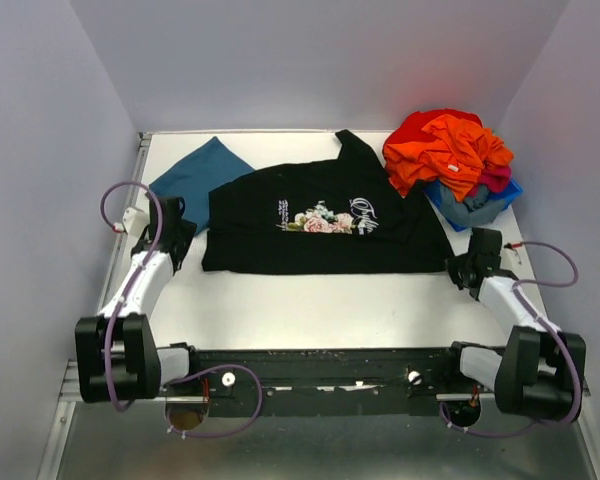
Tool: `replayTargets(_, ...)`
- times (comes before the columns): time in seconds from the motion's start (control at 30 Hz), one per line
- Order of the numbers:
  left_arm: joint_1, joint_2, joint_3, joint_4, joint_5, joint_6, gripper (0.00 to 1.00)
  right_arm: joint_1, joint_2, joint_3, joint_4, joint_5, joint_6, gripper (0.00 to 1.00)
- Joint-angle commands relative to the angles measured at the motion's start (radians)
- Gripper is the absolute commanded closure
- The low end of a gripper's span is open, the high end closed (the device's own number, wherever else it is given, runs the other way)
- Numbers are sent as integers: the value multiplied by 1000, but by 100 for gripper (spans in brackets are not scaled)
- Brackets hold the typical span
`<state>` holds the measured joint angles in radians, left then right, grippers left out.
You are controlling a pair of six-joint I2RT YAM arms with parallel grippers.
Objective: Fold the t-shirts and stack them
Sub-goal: Fold the flattened tshirt in 1/3 of the way
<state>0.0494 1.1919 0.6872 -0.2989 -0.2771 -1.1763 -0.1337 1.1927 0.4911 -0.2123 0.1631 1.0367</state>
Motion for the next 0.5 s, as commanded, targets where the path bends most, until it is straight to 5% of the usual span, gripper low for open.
replayTargets(0.0,15,154,135,87,19,35,42,-115,-146,-84,-79,62,-53,99)
replayTargets(0.47,78,624,537,70,179,106,46,-164,-222,-118,-56,4,-149,99)
